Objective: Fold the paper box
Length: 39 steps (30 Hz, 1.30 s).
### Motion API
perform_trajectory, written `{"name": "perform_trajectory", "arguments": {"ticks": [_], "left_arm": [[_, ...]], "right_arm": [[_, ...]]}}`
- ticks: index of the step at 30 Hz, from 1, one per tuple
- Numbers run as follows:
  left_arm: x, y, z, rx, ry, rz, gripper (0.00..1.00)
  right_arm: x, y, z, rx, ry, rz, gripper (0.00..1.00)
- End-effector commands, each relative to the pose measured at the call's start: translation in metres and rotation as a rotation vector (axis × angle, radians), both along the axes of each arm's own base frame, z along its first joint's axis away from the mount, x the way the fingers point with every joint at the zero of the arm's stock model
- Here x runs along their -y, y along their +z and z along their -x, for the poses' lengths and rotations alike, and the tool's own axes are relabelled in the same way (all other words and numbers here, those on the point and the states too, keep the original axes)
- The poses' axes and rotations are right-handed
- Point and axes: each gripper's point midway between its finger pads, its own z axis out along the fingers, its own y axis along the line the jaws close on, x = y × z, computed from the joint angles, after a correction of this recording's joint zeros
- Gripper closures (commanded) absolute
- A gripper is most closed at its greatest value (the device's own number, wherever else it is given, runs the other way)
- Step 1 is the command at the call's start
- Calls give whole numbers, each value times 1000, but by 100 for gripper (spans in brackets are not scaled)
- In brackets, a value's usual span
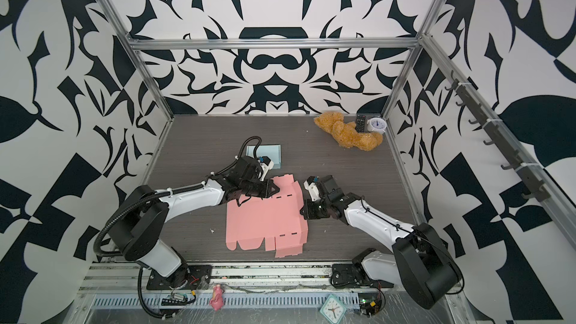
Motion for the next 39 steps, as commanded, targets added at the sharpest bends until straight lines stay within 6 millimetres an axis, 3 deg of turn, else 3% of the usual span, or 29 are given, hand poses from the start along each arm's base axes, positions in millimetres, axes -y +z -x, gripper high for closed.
{"name": "perform_trajectory", "arguments": {"ticks": [1, 10, 16, 39], "left_arm": [[8, 5, -21, 31, 22, 16, 99], [34, -3, -49, 31, 8, 28, 100], [42, -6, -55, 29, -2, 36, 99], [48, 3, -26, 58, -72, 30, 97]], "right_arm": [[-1, 14, -7, 52, 19, 16, 100], [-6, 18, -7, 69, 34, 21, 100], [-10, 17, -5, 72, 47, 24, 100], [-11, 17, -7, 80, 55, 40, 100]]}}
